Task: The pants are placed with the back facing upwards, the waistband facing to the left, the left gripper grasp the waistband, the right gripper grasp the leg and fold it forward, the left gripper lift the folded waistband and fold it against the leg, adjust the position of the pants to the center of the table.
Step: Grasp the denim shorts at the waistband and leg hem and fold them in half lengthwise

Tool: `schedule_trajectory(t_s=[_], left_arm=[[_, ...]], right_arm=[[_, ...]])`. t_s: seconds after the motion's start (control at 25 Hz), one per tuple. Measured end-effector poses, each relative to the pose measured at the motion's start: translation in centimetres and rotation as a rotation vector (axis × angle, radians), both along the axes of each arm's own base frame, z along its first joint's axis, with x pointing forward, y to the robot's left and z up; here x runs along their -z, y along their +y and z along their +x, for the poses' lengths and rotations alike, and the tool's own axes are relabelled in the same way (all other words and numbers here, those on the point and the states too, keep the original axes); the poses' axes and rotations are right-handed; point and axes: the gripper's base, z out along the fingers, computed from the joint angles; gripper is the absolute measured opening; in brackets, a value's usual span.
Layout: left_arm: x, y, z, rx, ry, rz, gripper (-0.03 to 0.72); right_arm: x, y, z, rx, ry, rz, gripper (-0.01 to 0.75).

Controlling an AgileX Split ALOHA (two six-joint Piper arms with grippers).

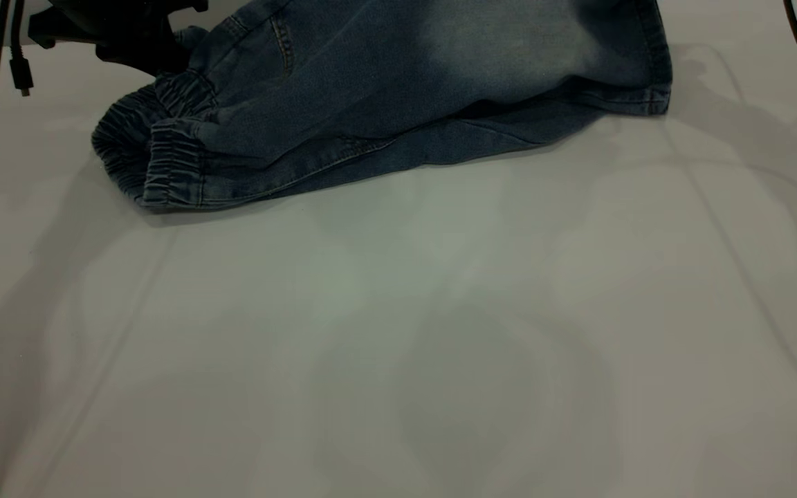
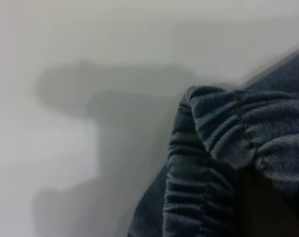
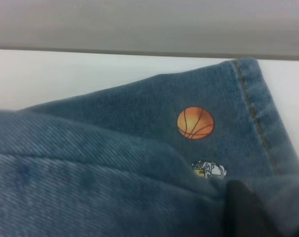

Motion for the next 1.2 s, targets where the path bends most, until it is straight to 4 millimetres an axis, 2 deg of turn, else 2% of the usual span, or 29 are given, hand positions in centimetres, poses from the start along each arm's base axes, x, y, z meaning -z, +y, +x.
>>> schedule_trajectory(t_s=[0.24,0.4,0.48,0.68,0.8,0.92,1.04,1.2], left_arm=[[0.0,0.0,0.0,0.002,0.000,0.002,0.076],[-0.1,0.0,0.0,0.033,-0.010,0.018,0.134],[-0.2,0.0,0.1,0.038,-0.018,0.022,0.204],[-0.4,0.1,0.5,0.026,-0.066,0.023,0.443],[-0.5,0.1,0.6,0.021,-0.087,0.024,0.535],[-1.0,0.1,0.9,0.020,-0.106,0.023,0.569],[-2.6,0.0,1.1,0.031,-0.110,0.016,0.577],[-5.1,-0.3,1.1,0.062,-0.072,0.004,0.578]], right_arm=[[0.1,0.0,0.0,-0.002,0.001,-0.001,0.434],[0.1,0.0,0.0,0.012,0.011,0.015,0.545],[0.1,0.0,0.0,0.013,0.011,0.016,0.561],[0.0,0.0,0.0,0.012,0.012,0.019,0.568],[0.0,0.2,-0.1,0.012,0.023,0.039,0.568],[0.0,0.2,-0.1,0.005,0.028,0.049,0.568],[-0.2,0.3,-0.2,-0.006,0.028,0.053,0.568],[-2.1,0.6,-0.4,-0.047,-0.002,0.050,0.569]])
